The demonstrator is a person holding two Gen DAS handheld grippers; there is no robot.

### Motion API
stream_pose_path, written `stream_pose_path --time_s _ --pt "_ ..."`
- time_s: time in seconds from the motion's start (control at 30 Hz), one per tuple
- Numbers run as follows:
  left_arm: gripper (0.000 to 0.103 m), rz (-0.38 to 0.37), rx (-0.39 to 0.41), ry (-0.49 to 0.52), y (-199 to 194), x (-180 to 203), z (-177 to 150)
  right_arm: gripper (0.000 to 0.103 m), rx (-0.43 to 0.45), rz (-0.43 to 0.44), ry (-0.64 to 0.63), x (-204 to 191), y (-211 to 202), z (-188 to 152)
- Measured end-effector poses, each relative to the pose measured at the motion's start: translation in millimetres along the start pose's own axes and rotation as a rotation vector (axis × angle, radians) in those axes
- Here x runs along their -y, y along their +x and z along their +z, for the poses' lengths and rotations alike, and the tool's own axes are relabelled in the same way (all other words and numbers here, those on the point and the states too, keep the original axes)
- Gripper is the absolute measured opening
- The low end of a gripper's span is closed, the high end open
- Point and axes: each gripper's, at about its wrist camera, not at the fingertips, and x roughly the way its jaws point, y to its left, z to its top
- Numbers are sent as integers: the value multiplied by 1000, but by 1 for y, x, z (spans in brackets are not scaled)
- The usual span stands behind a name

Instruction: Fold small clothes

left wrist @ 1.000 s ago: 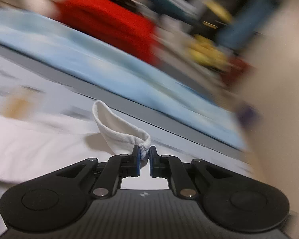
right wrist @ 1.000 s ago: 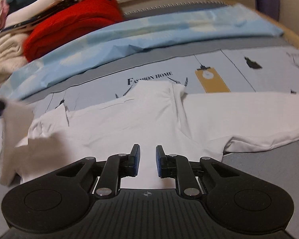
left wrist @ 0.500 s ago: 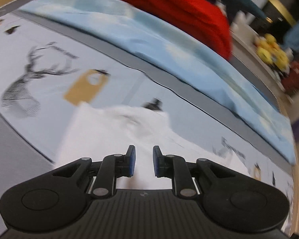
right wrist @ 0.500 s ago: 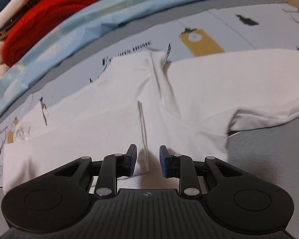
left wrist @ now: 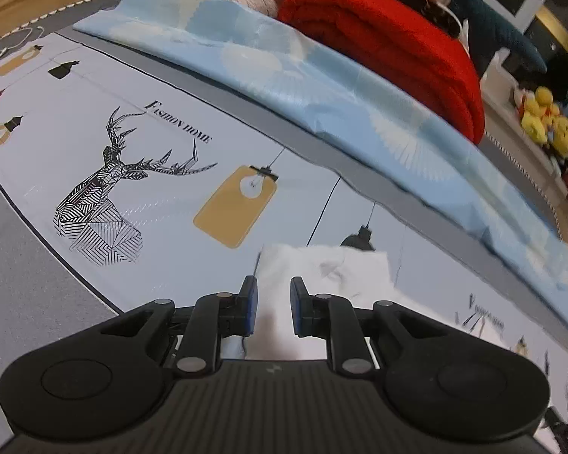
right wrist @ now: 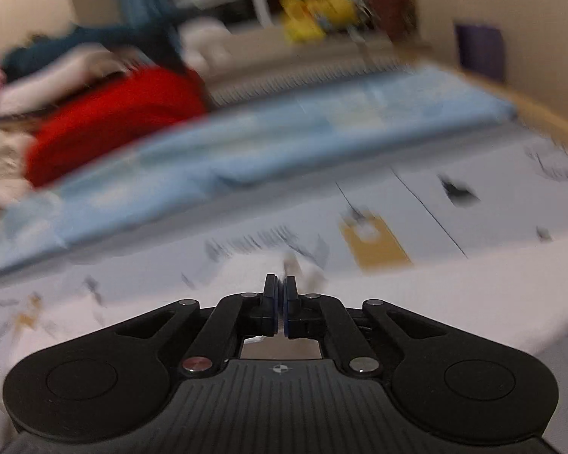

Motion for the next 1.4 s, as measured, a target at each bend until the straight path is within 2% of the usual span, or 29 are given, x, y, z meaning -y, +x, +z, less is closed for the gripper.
stream_pose_path --time_s 0.07,0.23,0.3,0.37,0.4,0.5,0.53,0.6,0.67,0.7,0.73,0.77,0.87,0.9,0.93,1.0,1.07,1.1,1.13,1.2,1.23,1.3,1.37,1.4 --pt "19 7 -28 8 7 -2 -5 1 -62 -80 22 12 15 -10" --pt "19 -21 -88 24 21 -1 -14 1 5 -97 -11 8 9 -7" --pt "19 -54 -121 50 27 3 -19 2 -12 -104 4 12 14 -5" --pt "19 -85 -178 65 38 4 -28 4 -72 -110 34 18 23 -4" --pt "19 -79 -208 73 44 2 -35 4 -79 -125 47 21 22 -5" --pt "17 78 -309 100 68 -13 -56 4 -22 -131 82 26 12 -2" --pt "17 116 -300 98 69 -18 -59 4 15 -101 97 26 6 0" --pt "17 125 -266 104 62 -16 -58 4 43 -11 123 28 1 2" --pt "17 82 -211 110 48 -7 -55 4 -48 81 151 33 15 0" --pt "17 54 -197 115 44 -3 -54 5 -119 84 154 35 27 -3" --pt "17 27 -192 120 42 1 -55 7 -213 36 142 36 41 -10" --pt "17 13 -203 126 45 3 -58 7 -258 -6 135 38 49 -16" --pt "14 79 -322 114 70 -6 -76 6 -226 5 173 40 43 -14" --pt "14 77 -315 98 71 -9 -77 9 -205 7 158 36 39 -12" --pt "14 88 -308 107 67 -6 -76 17 -183 3 132 32 37 -9" --pt "15 62 -239 130 49 5 -71 27 -162 -36 117 35 34 -6" --pt "25 9 -189 160 41 15 -70 28 -160 -46 169 46 32 -1" --pt "28 -14 -198 154 43 16 -72 28 -160 -41 195 51 30 2" --pt "34 -27 -238 135 50 14 -78 29 -157 -37 214 58 28 3" --pt "31 11 -353 112 71 7 -90 32 -145 -35 215 63 20 6" --pt "28 32 -326 131 69 9 -93 32 -135 -37 206 67 15 8" --pt "30 57 -290 204 58 24 -91 33 -117 -41 201 76 8 11" --pt "35 18 -221 266 46 39 -93 34 -99 -49 207 89 0 14" --pt "37 0 -218 280 47 44 -95 34 -92 -57 211 97 -4 15"
